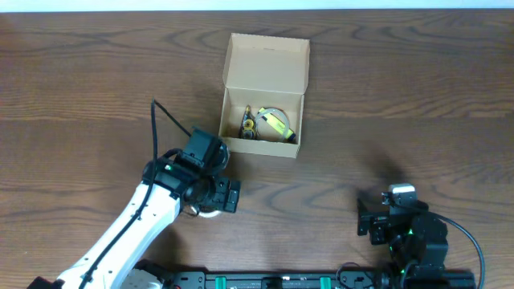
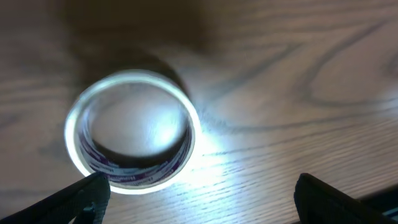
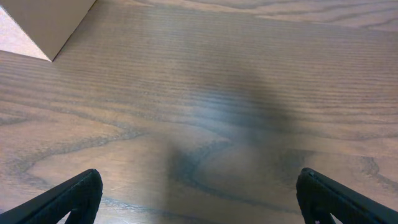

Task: Pack container
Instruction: 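Move the left gripper down to the white tape roll and grasp it, then carry the tape roll with the left gripper and release it into the box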

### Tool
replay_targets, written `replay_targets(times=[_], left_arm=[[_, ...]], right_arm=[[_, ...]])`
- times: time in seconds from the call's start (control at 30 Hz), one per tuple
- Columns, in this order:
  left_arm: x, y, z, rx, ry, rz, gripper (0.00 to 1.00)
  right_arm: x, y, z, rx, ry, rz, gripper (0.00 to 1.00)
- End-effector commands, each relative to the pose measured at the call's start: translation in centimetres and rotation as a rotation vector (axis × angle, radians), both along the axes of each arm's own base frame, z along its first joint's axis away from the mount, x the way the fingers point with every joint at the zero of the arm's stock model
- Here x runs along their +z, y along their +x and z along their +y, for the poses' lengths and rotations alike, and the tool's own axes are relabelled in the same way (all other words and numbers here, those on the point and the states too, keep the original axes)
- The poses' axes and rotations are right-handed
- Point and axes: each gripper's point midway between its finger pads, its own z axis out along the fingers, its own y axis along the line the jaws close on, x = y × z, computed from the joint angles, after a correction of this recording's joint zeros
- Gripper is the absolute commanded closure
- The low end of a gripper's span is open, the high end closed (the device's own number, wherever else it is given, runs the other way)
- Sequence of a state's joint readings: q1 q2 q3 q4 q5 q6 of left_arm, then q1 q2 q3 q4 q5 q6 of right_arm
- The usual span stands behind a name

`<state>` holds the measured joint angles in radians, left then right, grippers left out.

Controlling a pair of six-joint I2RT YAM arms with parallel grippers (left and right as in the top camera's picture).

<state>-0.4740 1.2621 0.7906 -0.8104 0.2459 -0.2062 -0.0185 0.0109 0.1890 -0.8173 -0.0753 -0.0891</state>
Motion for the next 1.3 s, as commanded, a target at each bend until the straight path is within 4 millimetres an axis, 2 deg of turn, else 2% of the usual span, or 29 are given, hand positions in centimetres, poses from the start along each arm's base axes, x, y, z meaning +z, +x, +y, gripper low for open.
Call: replay_targets(times=[0.0,0.3,0.53,0.67,0.7,0.8,0.87,0.93,1.2,1.27], left_arm=[[-1.1,-0.9,0.2,0.003,-0.007,0.025,0.05],[-3.4,-0.6,0.0,0.0,0.011,0.06,0.04],[-5.3,-0.9,-1.4,-0.064,0.035,0.088,0.04],[-6.4,-1.2,-1.2,-0.067,0.061,0.123,0.0],[-6.6,-1.2,-1.2,-0.067,0.064,0.128,0.06],[-7.3,-1.5,-1.1,-0.066,0.078,0.155,0.08],[-7.6,-1.6,-1.0,-0.067,0.085,0.166,0.17],[-7.9,-1.6,-1.0,-0.066,0.088,0.173,0.34],[-7.9,-1.6,-1.0,-0.062,0.089,0.176,0.79],[-7.9,-1.6,-1.0,-0.062,0.086,0.177,0.87]], right_arm=[[-0.3,0.0,-0.1,0.004,-0.009,0.003,0.01],[-0.3,0.0,-0.1,0.004,-0.009,0.003,0.01],[-0.3,0.0,-0.1,0.004,-0.009,0.003,0.01],[-0.3,0.0,-0.1,0.004,-0.009,0.003,0.01],[-0.3,0.0,-0.1,0.004,-0.009,0.003,0.01],[-0.3,0.0,-0.1,0.004,-0.009,0.003,0.01],[-0.3,0.0,-0.1,0.004,-0.009,0.003,0.01],[-0.3,0.0,-0.1,0.005,-0.009,0.003,0.01],[-0.3,0.0,-0.1,0.005,-0.009,0.003,0.01],[-0.3,0.0,-0.1,0.004,-0.009,0.003,0.01]])
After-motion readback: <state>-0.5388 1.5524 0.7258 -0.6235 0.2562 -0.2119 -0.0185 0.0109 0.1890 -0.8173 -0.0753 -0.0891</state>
